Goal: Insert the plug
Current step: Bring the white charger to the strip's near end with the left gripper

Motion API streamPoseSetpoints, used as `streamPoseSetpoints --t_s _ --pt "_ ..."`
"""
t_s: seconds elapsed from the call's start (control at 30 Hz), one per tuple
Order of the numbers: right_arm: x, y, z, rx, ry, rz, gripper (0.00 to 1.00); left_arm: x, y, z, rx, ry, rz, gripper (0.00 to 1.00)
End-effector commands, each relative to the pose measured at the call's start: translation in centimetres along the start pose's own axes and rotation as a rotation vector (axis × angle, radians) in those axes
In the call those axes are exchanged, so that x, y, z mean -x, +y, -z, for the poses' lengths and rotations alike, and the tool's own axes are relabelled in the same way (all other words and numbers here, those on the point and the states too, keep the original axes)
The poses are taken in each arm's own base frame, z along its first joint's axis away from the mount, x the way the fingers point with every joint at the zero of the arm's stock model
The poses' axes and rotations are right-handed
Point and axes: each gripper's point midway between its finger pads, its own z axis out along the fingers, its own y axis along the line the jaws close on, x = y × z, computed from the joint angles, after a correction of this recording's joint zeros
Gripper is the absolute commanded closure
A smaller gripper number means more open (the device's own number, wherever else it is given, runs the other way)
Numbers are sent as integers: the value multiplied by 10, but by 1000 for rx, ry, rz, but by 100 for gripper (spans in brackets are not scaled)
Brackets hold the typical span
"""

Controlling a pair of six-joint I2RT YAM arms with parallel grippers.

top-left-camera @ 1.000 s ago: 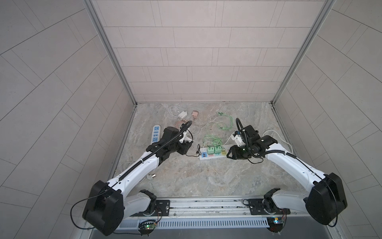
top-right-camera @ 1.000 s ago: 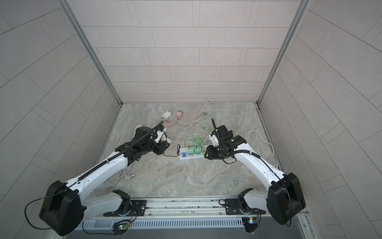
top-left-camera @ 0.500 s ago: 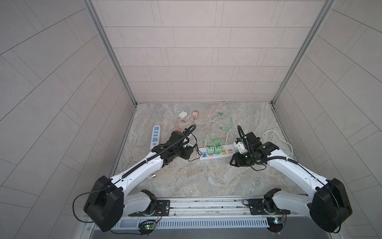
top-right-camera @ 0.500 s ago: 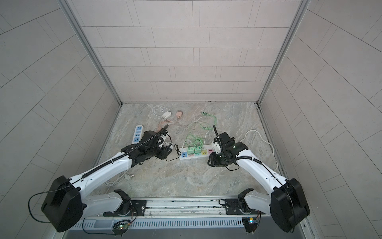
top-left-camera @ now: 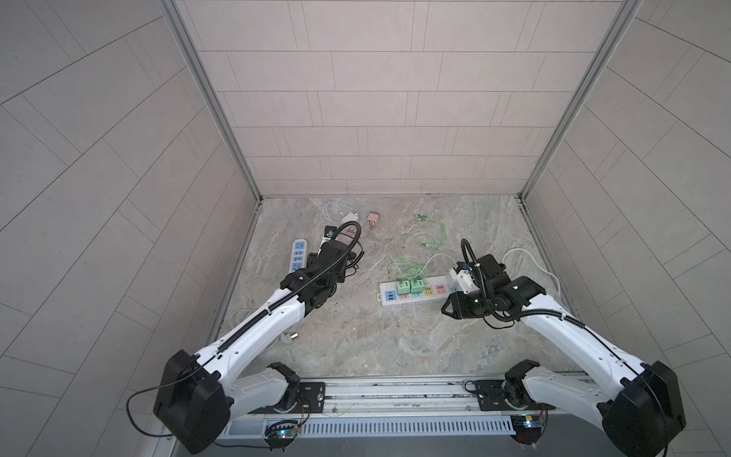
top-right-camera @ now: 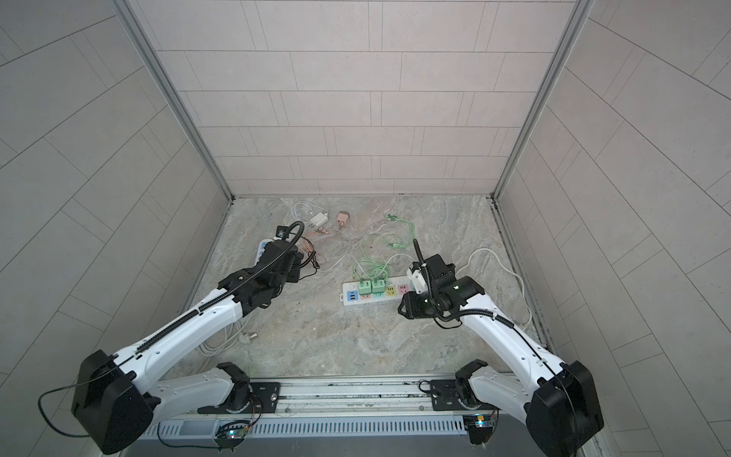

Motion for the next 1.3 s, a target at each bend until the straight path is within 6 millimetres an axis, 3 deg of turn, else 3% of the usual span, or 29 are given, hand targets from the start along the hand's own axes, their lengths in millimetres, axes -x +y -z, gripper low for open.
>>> streamPoseSetpoints --t_s 0.0,0.07,0.17,0.5,0.67,0.87,1.27 --pt "-2 -2 3 -6 -11 12 52 3 -35 4 -199 -16 -29 46" --pt "-3 -1 3 -2 -15 14 52 -5 -63 8 -344 -10 -67 48" --pt "-5 -2 2 0 -11 11 52 -22 -86 9 -442 13 -107 49" --pt "-11 -6 -3 -4 2 8 52 -103 -142 15 -623 244 -265 47" --pt "-11 -6 -6 0 1 3 52 -130 -140 11 -602 321 -217 45" --pt "-13 -8 -7 2 -3 1 52 -148 -135 4 -575 358 -168 41" --pt "-18 -11 -6 -2 -19 0 51 -168 -131 -7 -525 418 -144 36"
